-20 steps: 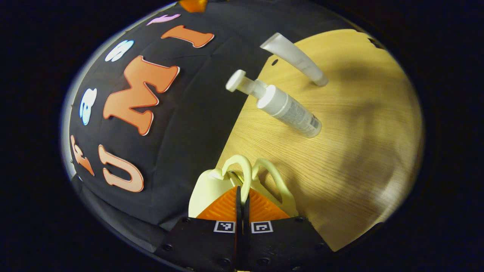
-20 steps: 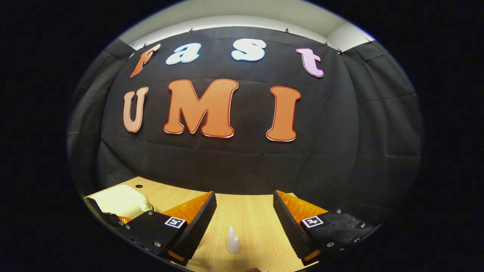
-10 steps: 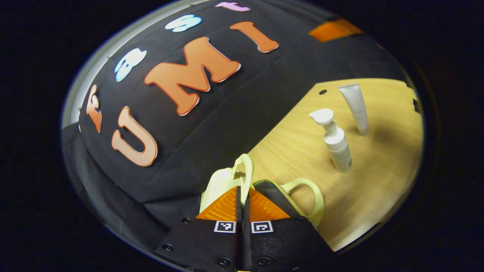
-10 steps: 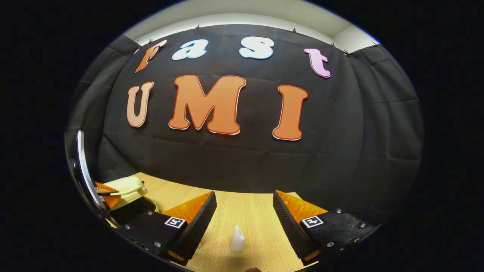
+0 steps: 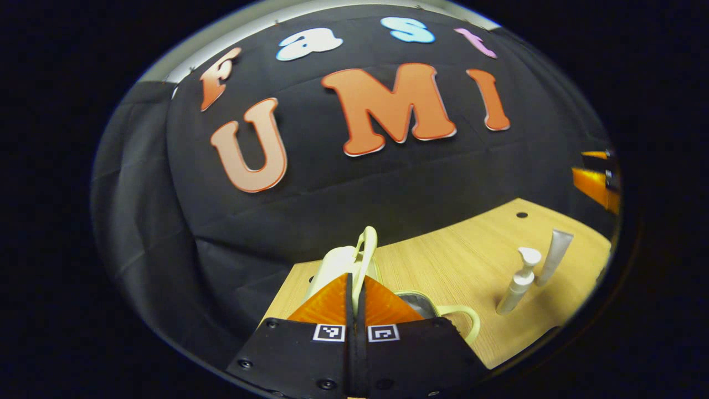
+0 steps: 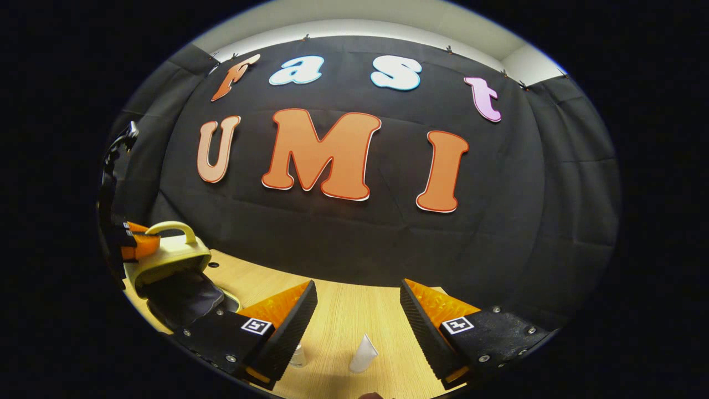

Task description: First open the suitcase, pack the skin care products into it, and then close the suitcase.

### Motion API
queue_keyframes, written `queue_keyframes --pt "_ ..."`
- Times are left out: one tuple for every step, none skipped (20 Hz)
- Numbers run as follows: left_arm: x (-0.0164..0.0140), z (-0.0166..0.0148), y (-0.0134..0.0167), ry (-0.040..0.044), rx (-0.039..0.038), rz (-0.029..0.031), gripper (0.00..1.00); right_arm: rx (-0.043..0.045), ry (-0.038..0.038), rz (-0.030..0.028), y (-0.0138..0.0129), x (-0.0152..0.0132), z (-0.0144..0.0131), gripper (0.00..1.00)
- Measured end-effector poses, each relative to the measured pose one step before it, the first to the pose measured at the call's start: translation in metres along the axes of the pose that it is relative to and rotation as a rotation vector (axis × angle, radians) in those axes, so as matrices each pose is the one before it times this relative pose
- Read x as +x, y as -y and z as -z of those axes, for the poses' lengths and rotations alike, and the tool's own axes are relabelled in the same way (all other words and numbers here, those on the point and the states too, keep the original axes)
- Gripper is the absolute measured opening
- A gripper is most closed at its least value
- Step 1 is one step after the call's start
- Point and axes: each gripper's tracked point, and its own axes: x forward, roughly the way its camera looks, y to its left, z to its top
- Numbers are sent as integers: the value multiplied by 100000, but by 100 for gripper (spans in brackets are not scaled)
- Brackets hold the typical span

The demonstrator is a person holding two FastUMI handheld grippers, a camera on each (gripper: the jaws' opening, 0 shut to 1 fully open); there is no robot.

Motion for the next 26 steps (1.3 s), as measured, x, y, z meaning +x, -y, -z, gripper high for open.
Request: queue_keyframes --pt "67 13 30 248 -2955 -1471 0 -346 154 -172 -378 2 -180 96" --pt "35 -52 -12 292 -1902 -1010 0 -406 177 -136 -199 -7 -113 96" --pt "44 36 -77 205 -1723 -734 1 -468 203 -77 -328 -67 -238 96" --pt "-44 56 139 -143 -2191 111 1 -410 149 -52 -393 86 -199 96" --pt "-14 -171 77 296 -2641 -144 0 -357 -73 -54 -323 46 -108 96" --pt "36 -10 50 -286 -2408 -25 0 -316 75 -38 -265 -28 -47 96" --pt "11 36 -227 284 -2222 -777 0 -494 124 219 -269 -11 -212 96" --pt "80 -12 -3 -58 -2518 -465 1 -446 270 103 -362 90 -222 96" --pt "-79 88 45 -22 -2771 -336 1 -288 201 269 -278 15 -200 96" --pt "-17 -54 13 117 -2831 -80 1 96 -94 189 -133 31 -56 96" --pt "58 -14 -111 145 -2459 -717 0 154 -309 99 -245 -38 21 96" --pt "77 5 -225 -140 -2734 -589 1 -529 -70 537 -286 -19 -88 96" --pt "55 3 -114 -380 -2662 -540 1 -828 -2 408 -273 74 -135 96" --pt "52 -103 -172 39 -2230 -727 1 -923 258 480 -340 -2 -234 96" --pt "12 -49 -309 -98 -1016 -1000 1 -539 -25 317 -341 37 -159 96" --pt "10 -131 -480 -244 -866 -1184 1 -298 177 239 -376 -52 -118 96" --pt "316 178 -396 -467 -1062 -451 1 -149 118 512 -390 -72 -174 96" --pt "64 28 -333 -423 -1721 -395 1 -59 -426 -41 -562 10 87 96" --pt "18 82 -88 -759 -1619 -169 1 -303 -493 61 -490 -139 193 96" --pt "16 52 -381 -590 -1442 -1077 1 -218 -804 -221 -737 -65 -6 96" --pt "75 182 -225 -892 -1106 -691 1 281 -287 -637 -757 -165 -8 96" --pt "126 188 -491 -990 -117 -1621 1 539 -501 -697 -816 -115 50 96" --pt "-47 303 -592 -1365 242 -871 1 185 -335 52 -582 -81 -62 96" --pt "-1 313 -598 -1232 -45 -1125 1 -771 230 718 -422 -103 -68 96" --pt "39 309 -341 -1586 -108 -565 1 -1365 703 1010 -296 -94 -279 96" --pt "26 326 -434 -1445 -19 -1024 1 -1056 148 345 -471 75 -171 96"
